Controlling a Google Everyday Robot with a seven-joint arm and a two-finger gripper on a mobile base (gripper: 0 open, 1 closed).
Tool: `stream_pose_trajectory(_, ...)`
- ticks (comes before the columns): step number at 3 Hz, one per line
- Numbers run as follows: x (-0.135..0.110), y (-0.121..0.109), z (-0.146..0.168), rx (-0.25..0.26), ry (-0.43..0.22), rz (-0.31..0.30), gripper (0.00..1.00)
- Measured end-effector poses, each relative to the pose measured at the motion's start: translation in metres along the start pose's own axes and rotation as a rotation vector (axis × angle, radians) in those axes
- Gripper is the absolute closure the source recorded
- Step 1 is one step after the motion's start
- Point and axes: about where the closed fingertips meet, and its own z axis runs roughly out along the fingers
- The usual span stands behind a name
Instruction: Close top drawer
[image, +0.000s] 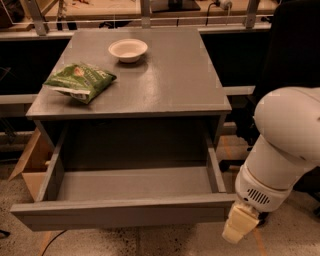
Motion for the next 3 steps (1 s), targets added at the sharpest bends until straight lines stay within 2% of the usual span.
stream_pose_trajectory(1,-0.004,0.010,0.029,-0.048,0.024,0.042,0.65)
stream_pose_trajectory(2,-0.008,0.010,0.063,-0.076,0.042,0.106,0.88)
stream_pose_trajectory(3,-0.016,0.003,0.092,-0.065,0.005,0.164,1.00)
